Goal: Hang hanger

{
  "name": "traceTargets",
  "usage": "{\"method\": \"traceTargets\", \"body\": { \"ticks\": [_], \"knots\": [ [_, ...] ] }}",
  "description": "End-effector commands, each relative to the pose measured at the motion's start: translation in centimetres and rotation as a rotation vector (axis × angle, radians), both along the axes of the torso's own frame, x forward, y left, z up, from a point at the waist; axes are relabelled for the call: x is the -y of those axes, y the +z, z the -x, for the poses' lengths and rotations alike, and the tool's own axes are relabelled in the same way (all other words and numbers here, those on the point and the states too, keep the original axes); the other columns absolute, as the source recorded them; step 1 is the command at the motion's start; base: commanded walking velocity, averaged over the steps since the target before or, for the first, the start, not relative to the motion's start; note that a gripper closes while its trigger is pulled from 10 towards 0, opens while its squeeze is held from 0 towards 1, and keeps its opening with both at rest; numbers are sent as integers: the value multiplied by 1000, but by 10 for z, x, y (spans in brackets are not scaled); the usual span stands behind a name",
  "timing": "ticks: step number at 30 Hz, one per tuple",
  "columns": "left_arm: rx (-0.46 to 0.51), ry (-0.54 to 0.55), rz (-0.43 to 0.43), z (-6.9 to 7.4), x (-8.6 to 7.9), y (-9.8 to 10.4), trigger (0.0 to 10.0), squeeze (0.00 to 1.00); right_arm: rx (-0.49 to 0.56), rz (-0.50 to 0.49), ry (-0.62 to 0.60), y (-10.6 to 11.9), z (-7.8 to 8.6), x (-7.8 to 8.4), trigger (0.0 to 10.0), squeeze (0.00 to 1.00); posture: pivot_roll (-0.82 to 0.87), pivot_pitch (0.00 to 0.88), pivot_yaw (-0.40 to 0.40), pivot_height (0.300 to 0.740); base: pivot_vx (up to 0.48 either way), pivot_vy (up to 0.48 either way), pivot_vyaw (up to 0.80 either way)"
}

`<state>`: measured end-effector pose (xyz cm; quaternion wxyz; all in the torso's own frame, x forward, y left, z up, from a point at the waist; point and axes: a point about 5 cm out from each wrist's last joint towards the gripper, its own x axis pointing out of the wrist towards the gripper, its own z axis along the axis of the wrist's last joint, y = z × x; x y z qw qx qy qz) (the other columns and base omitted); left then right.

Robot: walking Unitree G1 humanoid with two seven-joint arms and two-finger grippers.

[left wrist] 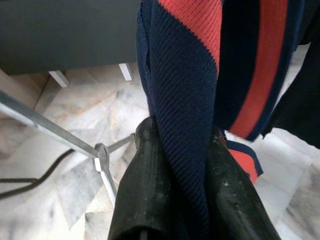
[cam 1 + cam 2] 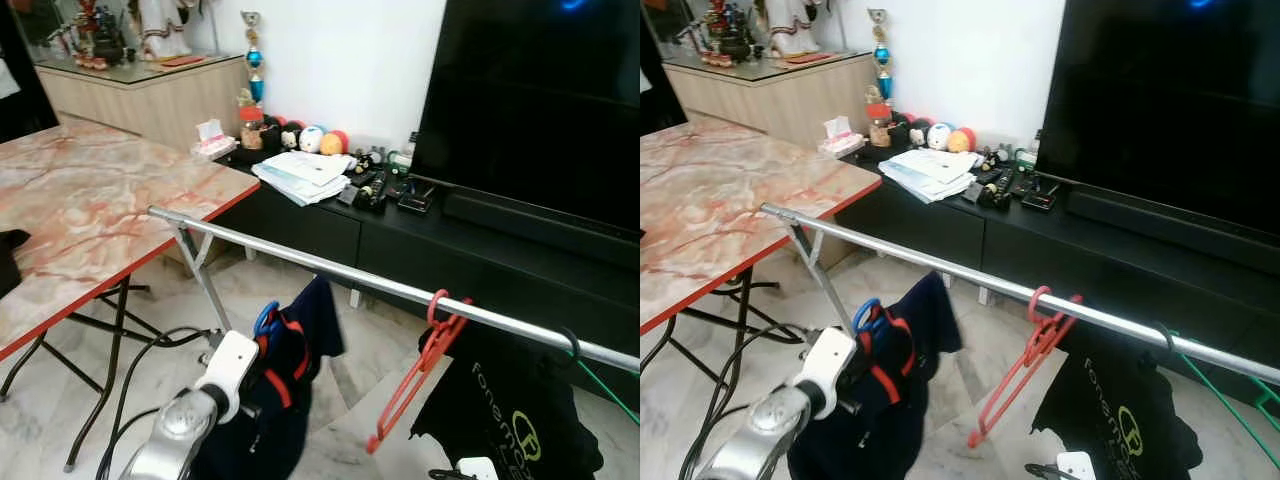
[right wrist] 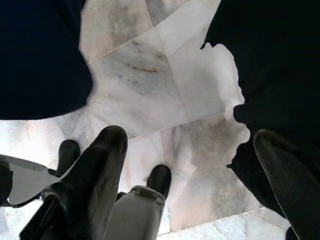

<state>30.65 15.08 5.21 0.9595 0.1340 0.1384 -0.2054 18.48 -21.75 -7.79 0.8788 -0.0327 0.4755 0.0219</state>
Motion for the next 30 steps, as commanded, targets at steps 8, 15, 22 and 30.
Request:
{"method": "traceTargets", "body": {
  "ticks": [8,15,22,30],
  "knots": [
    [65,1,-9,-33,16,24,10000,0,2,10,-6,1,0,2,10000,0,-26,0,13,740,0,0,0],
    [81,76,37,-22,10,13,10000,0,0,10,-9,0,1,2,10000,0,-27,0,13,740,0,0,0],
    [113,273,135,7,-17,0,10000,0,-5,13,2,0,1,3,10000,0,-15,0,11,740,0,0,0],
    [83,280,135,31,-15,-12,10000,0,-7,16,9,0,1,2,10000,0,-8,0,15,740,0,0,0]
  ]
}}
